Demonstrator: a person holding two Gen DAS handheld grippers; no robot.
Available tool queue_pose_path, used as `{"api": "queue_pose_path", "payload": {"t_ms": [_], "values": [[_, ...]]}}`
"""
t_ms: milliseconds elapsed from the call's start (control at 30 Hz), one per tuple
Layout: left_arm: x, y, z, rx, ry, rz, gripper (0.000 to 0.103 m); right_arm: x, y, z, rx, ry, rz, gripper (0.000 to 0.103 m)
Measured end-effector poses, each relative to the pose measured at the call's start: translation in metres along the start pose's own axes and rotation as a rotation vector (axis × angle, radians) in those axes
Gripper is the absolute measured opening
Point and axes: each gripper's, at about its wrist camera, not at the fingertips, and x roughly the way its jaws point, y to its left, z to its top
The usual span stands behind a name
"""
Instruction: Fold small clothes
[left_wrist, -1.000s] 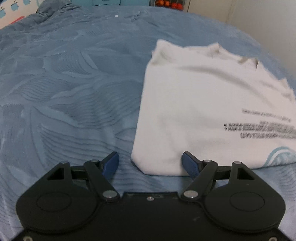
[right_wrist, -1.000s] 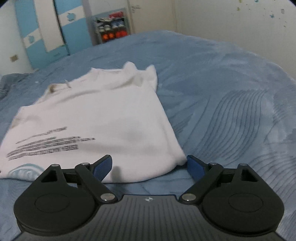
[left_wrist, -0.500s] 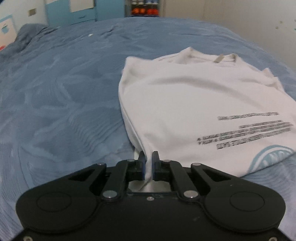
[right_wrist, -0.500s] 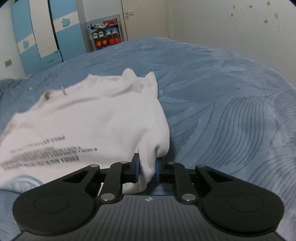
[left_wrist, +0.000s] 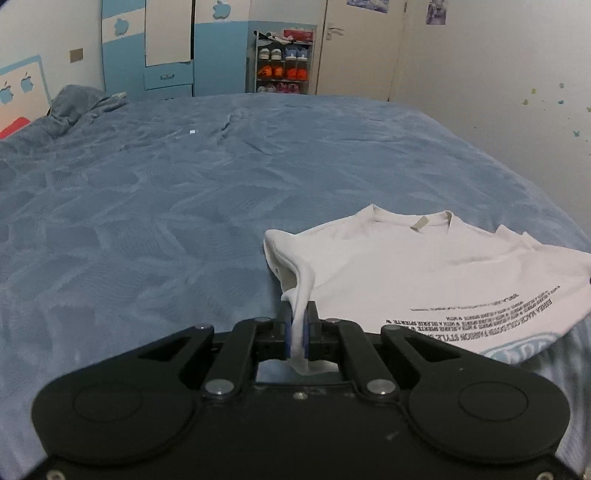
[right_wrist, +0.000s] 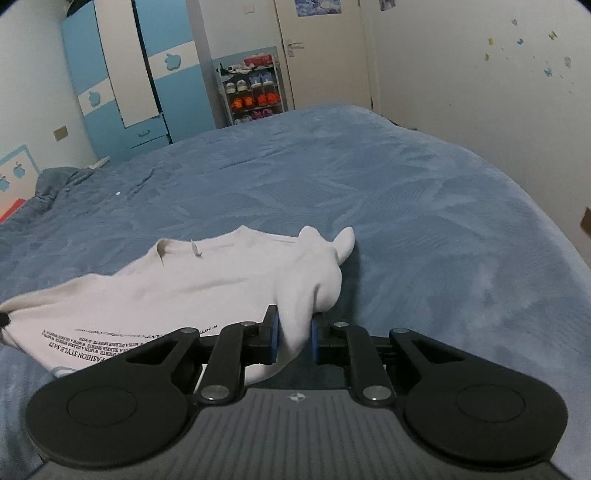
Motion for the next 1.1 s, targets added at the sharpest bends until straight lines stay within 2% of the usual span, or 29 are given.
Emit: {"api": "queue_pose_path", "payload": {"t_ms": [67, 167, 200, 233, 267, 333, 433, 467, 500, 533, 567, 600, 667, 733, 833, 900, 933, 967, 1000, 1033, 1100], "values": [[-0.022, 0.000, -0.022, -0.017, 0.019, -0.015, 0.004, -0.014, -0.009, -0.018, 0.006, 0.011, -0.010, 0.018], [-0.017, 0.003, -0.063, -0.056, 0.094, -0.029, 0.004, -0.004, -0.027, -0.062, 0.014, 0.092, -0.045, 0.018], [-0.009, 0.004, -0.078, -0.061, 0.128, 0.001, 0.003, 0.008, -0.035, -0.079, 0.040, 0.137, -0.053, 0.018], [0.006, 0.004, -0.098, -0.039, 0.166, 0.063, 0.003, 0.020, -0.043, -0.096, 0.063, 0.171, -0.060, 0.019], [0.019, 0.005, -0.114, -0.013, 0.193, 0.103, 0.005, 0.031, -0.049, -0.113, 0.082, 0.176, -0.063, 0.019], [0.039, 0.010, -0.138, 0.002, 0.230, 0.119, 0.008, 0.038, -0.052, -0.131, 0.101, 0.126, -0.049, 0.021], [0.025, 0.006, -0.131, 0.035, 0.180, 0.134, 0.009, 0.032, -0.042, -0.123, 0.080, 0.108, -0.099, 0.028], [0.014, 0.003, -0.123, 0.045, 0.151, 0.147, 0.009, 0.026, -0.035, -0.114, 0.039, 0.103, -0.142, 0.032], [0.000, -0.002, -0.117, 0.054, 0.117, 0.153, 0.009, 0.017, -0.025, -0.107, 0.001, 0.073, -0.192, 0.032], [-0.011, -0.005, -0.109, 0.058, 0.068, 0.147, 0.018, 0.007, -0.015, -0.101, -0.048, 0.004, -0.250, 0.032], [-0.021, -0.009, -0.100, 0.056, 0.016, 0.140, 0.039, -0.006, -0.002, -0.096, -0.107, -0.089, -0.304, 0.032], [-0.029, -0.013, -0.092, 0.051, -0.043, 0.131, 0.045, -0.016, 0.012, -0.091, -0.163, -0.187, -0.343, 0.032], [-0.037, -0.024, -0.081, 0.035, -0.160, 0.108, 0.046, -0.022, 0.030, -0.083, -0.211, -0.277, -0.302, 0.021], [-0.026, -0.039, -0.077, 0.035, -0.226, 0.116, 0.047, -0.009, 0.042, -0.077, -0.210, -0.297, -0.194, 0.021], [0.016, -0.054, -0.085, 0.063, -0.170, 0.107, 0.048, 0.038, 0.053, -0.076, -0.222, -0.217, -0.152, 0.020], [0.049, -0.060, -0.101, 0.104, -0.046, 0.158, 0.050, 0.072, 0.051, -0.087, -0.217, -0.153, -0.187, 0.020], [0.068, -0.059, -0.114, 0.141, 0.033, 0.173, 0.052, 0.092, 0.045, -0.095, -0.201, -0.091, -0.207, 0.018], [0.073, -0.059, -0.122, 0.167, 0.042, 0.159, 0.052, 0.107, 0.037, -0.108, -0.187, -0.064, -0.189, 0.017], [0.070, -0.059, -0.126, 0.198, 0.017, 0.148, 0.052, 0.111, 0.035, -0.117, -0.198, -0.091, -0.184, 0.017], [0.068, -0.059, -0.124, 0.224, 0.026, 0.146, 0.054, 0.110, 0.040, -0.122, -0.236, -0.115, -0.203, 0.017], [0.066, -0.056, -0.114, 0.194, 0.033, 0.160, 0.054, 0.106, 0.053, -0.115, -0.258, -0.122, -0.236, 0.018]]}}
